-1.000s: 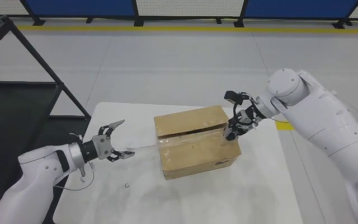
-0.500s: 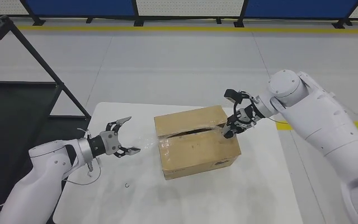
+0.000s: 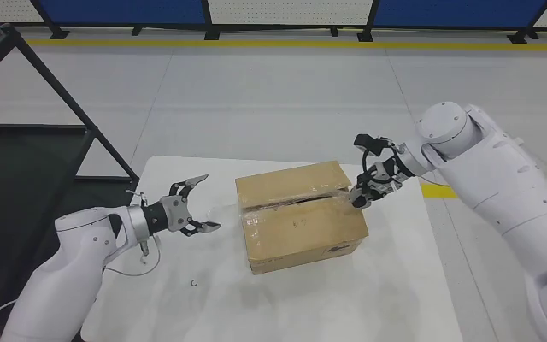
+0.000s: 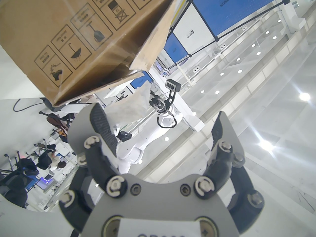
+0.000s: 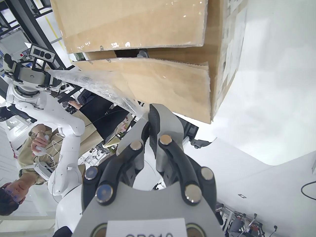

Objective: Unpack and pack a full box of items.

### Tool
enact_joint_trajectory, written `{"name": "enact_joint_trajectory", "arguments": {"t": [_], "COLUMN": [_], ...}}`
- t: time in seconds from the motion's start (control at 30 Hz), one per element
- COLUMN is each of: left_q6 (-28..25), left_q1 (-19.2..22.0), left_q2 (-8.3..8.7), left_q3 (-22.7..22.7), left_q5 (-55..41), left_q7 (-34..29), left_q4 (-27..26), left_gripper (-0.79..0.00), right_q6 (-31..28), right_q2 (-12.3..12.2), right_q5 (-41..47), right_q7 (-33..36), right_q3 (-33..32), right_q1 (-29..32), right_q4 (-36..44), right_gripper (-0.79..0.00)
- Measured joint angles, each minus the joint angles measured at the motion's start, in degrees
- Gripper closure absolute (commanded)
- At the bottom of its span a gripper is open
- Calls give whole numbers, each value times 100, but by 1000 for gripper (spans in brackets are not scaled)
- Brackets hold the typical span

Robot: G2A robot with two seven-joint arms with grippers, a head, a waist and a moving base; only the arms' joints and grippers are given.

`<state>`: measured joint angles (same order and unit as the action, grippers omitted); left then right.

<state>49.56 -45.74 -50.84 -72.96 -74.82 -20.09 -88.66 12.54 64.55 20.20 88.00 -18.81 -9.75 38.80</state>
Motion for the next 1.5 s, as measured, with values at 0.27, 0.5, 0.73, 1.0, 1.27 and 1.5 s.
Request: {"name": "enact_joint_trajectory", "arguments": {"t": [0.27,0.5,0.73,1.0,1.27,1.5], "left_q6": [-24,-20,33,85,76,69], "left_q1": [254,520,752,928,1036,1042], "left_q2": [-97,-204,-303,-389,-458,-483], "left_q3": [314,562,800,985,1090,1084], "left_q5": [-2,-161,-223,-226,-213,-173], "left_q7": [95,241,295,260,192,99], "left_q4": [184,463,731,927,1152,1313], "left_gripper": [-785,-785,-785,-785,-785,-785], "right_q6": [87,178,160,198,236,199], "right_q2": [-25,19,71,114,146,181], "right_q5": [-44,-133,-212,-311,-334,-279], "right_q7": [0,-24,1,0,0,-6], "right_q3": [-29,-57,-110,-125,-58,-105], "right_q1": [3,1,-22,-56,-51,-57], "right_q4": [-142,-283,-506,-699,-845,-980], "right_gripper": [0,0,0,0,0,0]}}
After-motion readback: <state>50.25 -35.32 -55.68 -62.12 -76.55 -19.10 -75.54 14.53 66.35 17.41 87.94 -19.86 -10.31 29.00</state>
